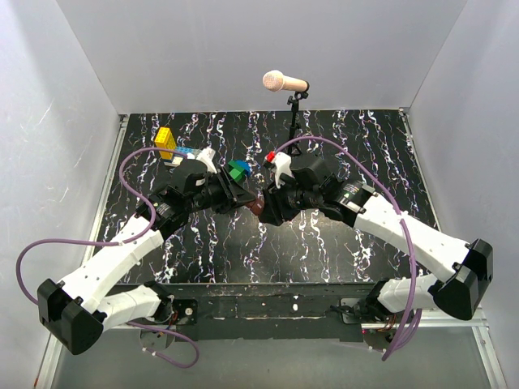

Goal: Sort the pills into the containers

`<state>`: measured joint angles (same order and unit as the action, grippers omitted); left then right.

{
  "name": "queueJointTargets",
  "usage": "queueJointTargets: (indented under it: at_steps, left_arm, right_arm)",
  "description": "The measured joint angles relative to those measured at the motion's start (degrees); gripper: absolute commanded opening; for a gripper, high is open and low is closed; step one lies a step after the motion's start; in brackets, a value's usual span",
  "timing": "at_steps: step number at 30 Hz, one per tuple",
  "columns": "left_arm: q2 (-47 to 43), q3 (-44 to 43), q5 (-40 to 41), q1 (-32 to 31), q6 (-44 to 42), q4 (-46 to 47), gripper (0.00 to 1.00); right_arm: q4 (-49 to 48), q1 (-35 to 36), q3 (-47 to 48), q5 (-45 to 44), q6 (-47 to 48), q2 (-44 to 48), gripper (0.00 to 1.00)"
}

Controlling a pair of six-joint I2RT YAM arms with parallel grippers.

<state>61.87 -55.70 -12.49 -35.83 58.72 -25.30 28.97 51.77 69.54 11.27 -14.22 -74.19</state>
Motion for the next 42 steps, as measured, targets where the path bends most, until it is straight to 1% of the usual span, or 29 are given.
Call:
queueJointTargets:
  at_steps: [11,14,16,18,21,22,23,25,28,31,36,42]
  left_arm:
    - [-0.02,0.02,-1.51,0.0,-0.94,-0.22,0.0]
    - [-0.02,0.02,-2.08,-0.02,-1.31,-0.44,0.0]
    - [-0.02,0.02,-2.47,-0.02,-1.53,-0.44,0.0]
    - [-0.02,0.02,-2.86,-0.02,-1.66,-0.42,0.0]
    - [-0.11,0.02,-3.43,-0.02,-1.7,-0.26,0.0]
    - [-0.15,0.02,-3.52,-0.02,-1.68,-0.07,0.0]
    - [-0.22,0.02,-3.52,-0.02,-1.73,0.13,0.0]
    - [-0.24,0.07,-3.19,-0.02,-1.95,-0.07,0.0]
    - [-0.24,0.11,-2.84,0.02,-2.14,-0.24,0.0]
    - [-0.24,0.11,-2.69,0.02,-2.14,-0.28,0.0]
    - [-0.24,0.11,-2.54,0.02,-2.14,-0.39,0.0]
    - [-0.24,0.11,-2.51,0.02,-2.14,-0.39,0.0]
  right_arm:
    - [1.55,-0.35,0.02,2.75,0.7,0.5,0.29]
    - [2.14,-0.39,0.04,3.63,0.79,0.59,0.32]
    - [2.49,-0.39,0.04,4.0,0.87,0.76,0.37]
    - [2.73,-0.39,0.07,4.22,0.92,1.05,0.42]
    - [3.1,-0.72,0.07,4.63,0.9,1.81,0.56]
    - [3.1,-0.83,0.07,4.74,0.87,2.03,0.63]
    - [3.13,-0.94,0.07,4.81,0.81,2.23,0.73]
    - [3.04,-0.96,0.15,5.33,0.59,2.62,0.84]
    - [3.08,-0.83,0.79,5.16,0.37,2.73,0.89]
    - [3.23,-0.74,1.33,4.15,0.26,2.73,0.92]
    - [4.2,-0.72,1.73,1.05,0.22,2.73,0.92]
    - [5.55,-0.33,2.4,-1.73,0.72,2.05,0.86]
